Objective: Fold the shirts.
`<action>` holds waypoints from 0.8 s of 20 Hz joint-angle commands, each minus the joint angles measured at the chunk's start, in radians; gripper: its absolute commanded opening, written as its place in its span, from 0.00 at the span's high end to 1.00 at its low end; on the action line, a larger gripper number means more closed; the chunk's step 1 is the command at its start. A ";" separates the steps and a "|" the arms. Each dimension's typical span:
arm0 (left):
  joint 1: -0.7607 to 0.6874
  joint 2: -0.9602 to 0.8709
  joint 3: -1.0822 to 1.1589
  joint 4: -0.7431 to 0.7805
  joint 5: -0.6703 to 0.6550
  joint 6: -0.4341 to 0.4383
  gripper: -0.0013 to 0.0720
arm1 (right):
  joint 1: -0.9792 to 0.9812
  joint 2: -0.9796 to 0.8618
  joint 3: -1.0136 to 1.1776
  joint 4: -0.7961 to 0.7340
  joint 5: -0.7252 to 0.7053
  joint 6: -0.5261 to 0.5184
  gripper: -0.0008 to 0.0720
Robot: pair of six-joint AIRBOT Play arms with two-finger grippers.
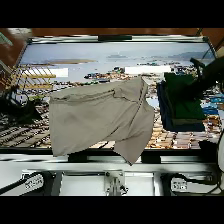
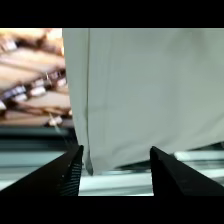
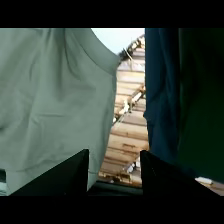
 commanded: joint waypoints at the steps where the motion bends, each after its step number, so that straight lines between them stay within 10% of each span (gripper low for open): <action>1: 0.002 0.205 -0.371 -0.058 0.081 0.050 0.28 | -0.062 0.132 -0.277 0.009 0.079 -0.027 0.38; 4: 0.000 0.272 -0.537 -0.076 0.111 0.050 0.57 | -0.060 0.175 -0.429 0.081 0.121 -0.051 0.38; 9: 0.000 0.261 -0.608 -0.068 0.212 0.056 0.29 | -0.060 0.179 -0.478 0.136 0.146 -0.071 0.38; 16: 0.000 0.212 -0.614 -0.030 0.270 0.109 0.28 | -0.006 0.178 -0.479 0.142 0.134 -0.060 0.36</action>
